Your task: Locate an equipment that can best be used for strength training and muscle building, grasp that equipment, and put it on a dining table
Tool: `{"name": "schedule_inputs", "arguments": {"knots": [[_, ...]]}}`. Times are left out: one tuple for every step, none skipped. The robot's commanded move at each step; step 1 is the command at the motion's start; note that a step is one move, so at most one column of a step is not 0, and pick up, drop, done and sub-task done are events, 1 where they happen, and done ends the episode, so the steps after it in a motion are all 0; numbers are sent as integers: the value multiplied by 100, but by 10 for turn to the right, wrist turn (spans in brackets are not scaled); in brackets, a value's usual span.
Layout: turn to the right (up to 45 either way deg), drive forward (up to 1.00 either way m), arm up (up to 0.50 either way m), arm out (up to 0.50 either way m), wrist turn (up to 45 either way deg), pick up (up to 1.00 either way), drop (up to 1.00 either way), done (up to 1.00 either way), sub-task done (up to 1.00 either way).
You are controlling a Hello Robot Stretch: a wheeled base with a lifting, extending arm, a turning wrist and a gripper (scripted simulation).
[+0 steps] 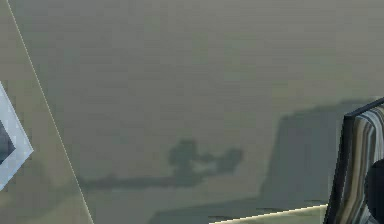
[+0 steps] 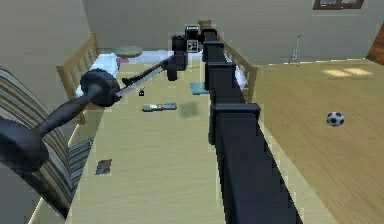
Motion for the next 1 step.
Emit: {"name": "schedule_inputs", "arguments": {"knots": [[0,0,0,0,450,0,0,0,0]]}}
